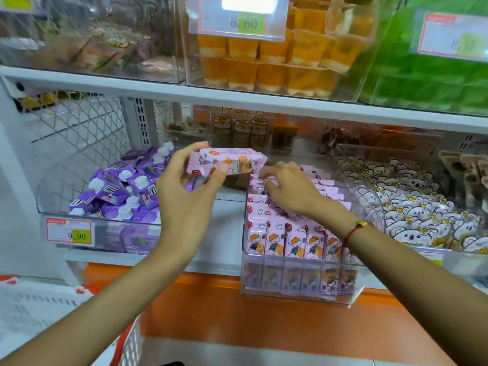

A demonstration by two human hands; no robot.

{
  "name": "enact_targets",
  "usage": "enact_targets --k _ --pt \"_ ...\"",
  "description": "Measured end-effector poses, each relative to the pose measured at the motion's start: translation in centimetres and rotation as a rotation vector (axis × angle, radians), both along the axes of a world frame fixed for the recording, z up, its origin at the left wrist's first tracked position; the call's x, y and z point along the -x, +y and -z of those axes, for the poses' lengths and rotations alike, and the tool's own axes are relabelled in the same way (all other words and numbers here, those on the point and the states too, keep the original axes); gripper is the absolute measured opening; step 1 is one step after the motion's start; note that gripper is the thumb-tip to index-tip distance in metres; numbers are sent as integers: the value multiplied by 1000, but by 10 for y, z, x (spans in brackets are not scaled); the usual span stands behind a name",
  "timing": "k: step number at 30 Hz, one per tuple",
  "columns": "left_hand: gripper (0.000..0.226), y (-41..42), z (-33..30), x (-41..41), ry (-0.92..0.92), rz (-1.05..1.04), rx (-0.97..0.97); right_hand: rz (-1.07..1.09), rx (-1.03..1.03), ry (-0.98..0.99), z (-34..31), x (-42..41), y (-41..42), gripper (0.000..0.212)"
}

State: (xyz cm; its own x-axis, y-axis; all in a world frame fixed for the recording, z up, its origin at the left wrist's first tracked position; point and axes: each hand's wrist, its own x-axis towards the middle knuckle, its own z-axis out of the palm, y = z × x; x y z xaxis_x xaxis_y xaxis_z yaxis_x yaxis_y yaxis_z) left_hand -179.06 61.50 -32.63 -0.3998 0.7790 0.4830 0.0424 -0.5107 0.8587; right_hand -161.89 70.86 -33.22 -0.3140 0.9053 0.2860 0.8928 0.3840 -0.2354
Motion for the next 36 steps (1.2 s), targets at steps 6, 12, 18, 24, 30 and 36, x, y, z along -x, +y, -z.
enact_targets --k 6,12,18,24,30,36 --pt "42 23 -6 -1 199 74 -10 19 139 -115 8 1 9 37" --pt "38 65 -10 5 516 149 46 -57 138 11 17 -14 -13 32" --pt "38 96 -27 -8 1096 163 45 -72 88 -6 21 -15 -24 36" --pt "39 122 -30 -26 1519 158 227 -66 85 0 20 -14 -30 40" --pt "27 121 -38 -19 1498 242 197 -57 31 -68 17 -21 -38 44" --pt "35 124 -41 -34 1736 316 333 -21 70 -81 21 -28 -50 46"
